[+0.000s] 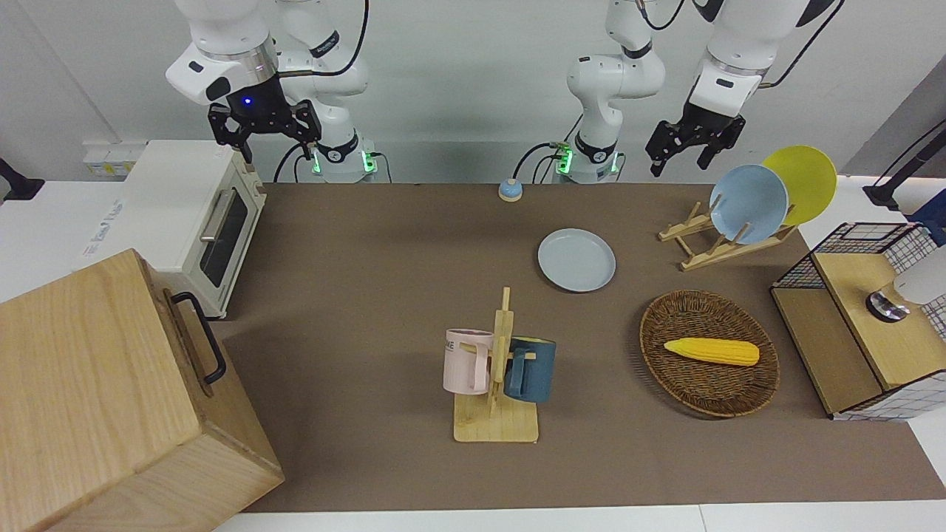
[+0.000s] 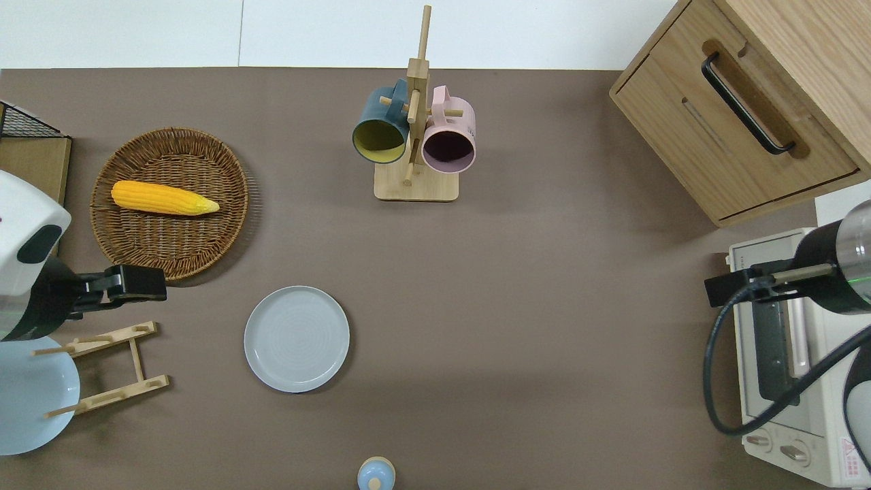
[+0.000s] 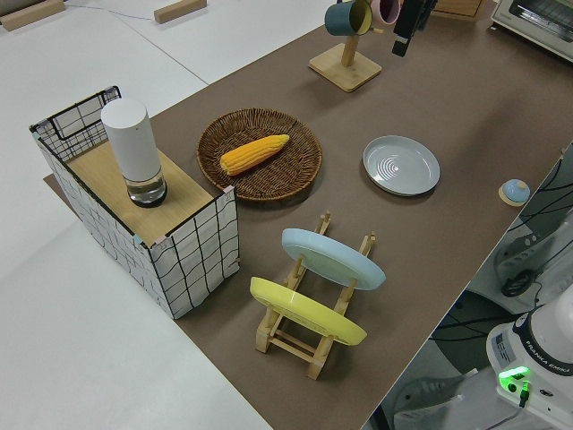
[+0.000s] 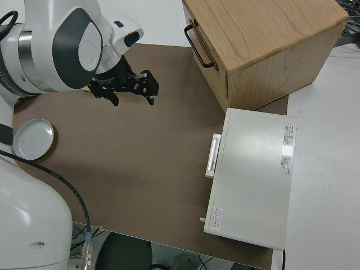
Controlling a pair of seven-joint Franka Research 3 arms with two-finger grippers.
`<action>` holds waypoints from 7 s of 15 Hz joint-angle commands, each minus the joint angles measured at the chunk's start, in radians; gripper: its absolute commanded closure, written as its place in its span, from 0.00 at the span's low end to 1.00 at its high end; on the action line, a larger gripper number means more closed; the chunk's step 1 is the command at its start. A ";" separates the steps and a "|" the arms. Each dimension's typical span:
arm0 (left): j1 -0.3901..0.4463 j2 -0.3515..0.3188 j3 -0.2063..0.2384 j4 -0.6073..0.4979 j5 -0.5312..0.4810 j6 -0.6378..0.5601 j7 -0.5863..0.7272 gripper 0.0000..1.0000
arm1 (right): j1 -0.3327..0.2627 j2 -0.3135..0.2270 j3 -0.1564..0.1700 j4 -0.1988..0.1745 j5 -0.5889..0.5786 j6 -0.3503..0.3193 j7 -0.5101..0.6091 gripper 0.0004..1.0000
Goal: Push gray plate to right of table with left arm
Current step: 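Move the left gripper forward toward the gray plate's near edge, then lower the left gripper against the gray plate's edge nearest the robot, then push the gray plate across the table away from the left arm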
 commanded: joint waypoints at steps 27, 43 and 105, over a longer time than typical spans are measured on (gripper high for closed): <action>0.006 -0.010 -0.004 -0.015 0.009 -0.024 0.003 0.01 | -0.008 -0.010 0.005 -0.004 0.001 -0.012 -0.008 0.00; 0.007 0.002 0.011 -0.383 0.007 0.307 0.033 0.01 | -0.008 -0.010 0.005 -0.004 -0.001 -0.012 -0.008 0.00; -0.401 0.247 -0.058 -0.632 -0.366 0.835 -0.235 1.00 | -0.008 -0.010 0.005 -0.004 -0.001 -0.012 -0.008 0.00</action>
